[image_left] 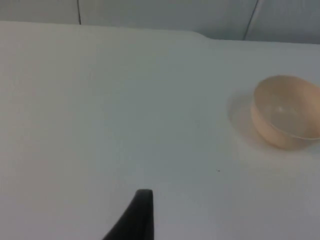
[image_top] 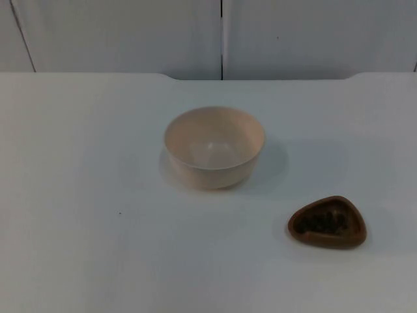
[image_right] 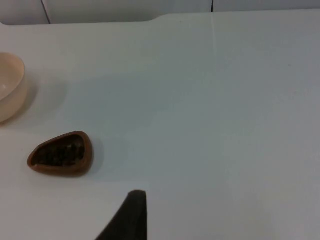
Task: Pick up the bowl with the left hand and pour the coffee beans from the cup into the bowl with the right hand.
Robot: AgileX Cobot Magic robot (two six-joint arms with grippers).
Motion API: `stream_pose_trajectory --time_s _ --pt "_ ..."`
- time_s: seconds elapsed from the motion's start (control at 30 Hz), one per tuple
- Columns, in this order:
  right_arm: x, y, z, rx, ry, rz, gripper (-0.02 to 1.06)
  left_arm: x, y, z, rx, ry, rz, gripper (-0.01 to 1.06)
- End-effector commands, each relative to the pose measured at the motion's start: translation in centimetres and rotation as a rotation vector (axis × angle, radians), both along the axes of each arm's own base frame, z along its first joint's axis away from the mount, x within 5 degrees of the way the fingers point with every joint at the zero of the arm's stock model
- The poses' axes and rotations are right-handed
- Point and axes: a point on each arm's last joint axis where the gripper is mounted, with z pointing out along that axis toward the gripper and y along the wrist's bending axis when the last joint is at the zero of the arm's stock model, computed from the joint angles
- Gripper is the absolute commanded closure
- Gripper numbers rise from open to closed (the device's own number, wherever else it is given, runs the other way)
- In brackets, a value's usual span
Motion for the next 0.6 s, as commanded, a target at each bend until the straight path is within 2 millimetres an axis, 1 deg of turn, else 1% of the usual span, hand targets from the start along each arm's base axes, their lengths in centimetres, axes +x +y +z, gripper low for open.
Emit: stream_pose_trajectory --time_s 0.0,0.07,0.13,0.23,0.27,0.43,0.47,0.57 --pt "0.0 0.0 0.0 -0.009 -0.006 -0.005 -0.01 0.4 -0.2 0.4 -0.018 -0.017 -0.016 0.0" --pt "0.0 0.0 0.0 -0.009 -0.006 -0.005 -0.01 1.2 -0.4 0.5 -0.037 -0.006 -0.034 0.0" --pt "0.0 0.0 0.0 -0.009 -0.006 -0.005 -0.01 1.5 -0.5 0.5 -0.042 -0.003 -0.045 0.0" --pt "0.0 0.0 0.0 -0.009 -0.006 -0.005 -0.01 2.4 -0.6 1.4 -0.037 0.007 -0.064 0.0" --pt "0.0 0.0 0.0 -0.009 -0.006 -0.005 -0.01 2.4 -0.6 1.4 -0.037 0.007 -0.064 0.0" --pt "0.0 0.0 0.0 -0.013 -0.006 -0.003 -0.01 4.0 -0.5 4.1 -0.013 -0.009 -0.078 0.0" --pt "0.0 0.0 0.0 -0.013 -0.006 -0.003 -0.01 4.0 -0.5 4.1 -0.013 -0.009 -0.078 0.0" --pt "0.0 0.0 0.0 -0.013 -0.006 -0.003 -0.01 5.1 -0.5 5.6 -0.013 -0.005 -0.081 0.0"
